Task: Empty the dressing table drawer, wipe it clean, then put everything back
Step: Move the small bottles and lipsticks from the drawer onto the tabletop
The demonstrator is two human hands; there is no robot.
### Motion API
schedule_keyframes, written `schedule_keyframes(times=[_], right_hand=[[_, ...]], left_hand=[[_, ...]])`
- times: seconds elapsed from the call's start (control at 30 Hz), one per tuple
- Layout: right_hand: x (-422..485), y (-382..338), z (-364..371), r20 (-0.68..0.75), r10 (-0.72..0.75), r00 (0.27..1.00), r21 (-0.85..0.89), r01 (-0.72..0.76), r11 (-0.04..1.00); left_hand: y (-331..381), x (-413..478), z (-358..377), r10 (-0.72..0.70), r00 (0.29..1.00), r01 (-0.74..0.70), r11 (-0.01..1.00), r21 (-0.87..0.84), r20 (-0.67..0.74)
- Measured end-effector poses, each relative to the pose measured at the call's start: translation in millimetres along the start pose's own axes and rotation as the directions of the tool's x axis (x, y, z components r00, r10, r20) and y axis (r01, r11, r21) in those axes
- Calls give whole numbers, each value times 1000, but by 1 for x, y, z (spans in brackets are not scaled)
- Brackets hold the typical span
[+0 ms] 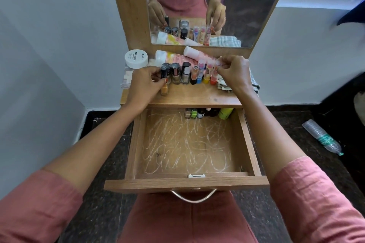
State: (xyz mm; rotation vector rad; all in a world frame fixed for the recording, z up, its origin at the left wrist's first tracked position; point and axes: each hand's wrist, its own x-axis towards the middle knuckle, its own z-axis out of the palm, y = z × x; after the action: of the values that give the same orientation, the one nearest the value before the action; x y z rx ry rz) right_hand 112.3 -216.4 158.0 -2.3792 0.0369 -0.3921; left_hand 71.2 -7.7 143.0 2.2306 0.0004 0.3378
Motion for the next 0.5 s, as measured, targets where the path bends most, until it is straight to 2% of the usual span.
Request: schedule_keyframes(times=[0.5], right_hand=[[1,7,3,37,5,999,-9,-4,1000]], left_hand=[[-5,-2,0,-17,1000,17,1000,-4,-7]])
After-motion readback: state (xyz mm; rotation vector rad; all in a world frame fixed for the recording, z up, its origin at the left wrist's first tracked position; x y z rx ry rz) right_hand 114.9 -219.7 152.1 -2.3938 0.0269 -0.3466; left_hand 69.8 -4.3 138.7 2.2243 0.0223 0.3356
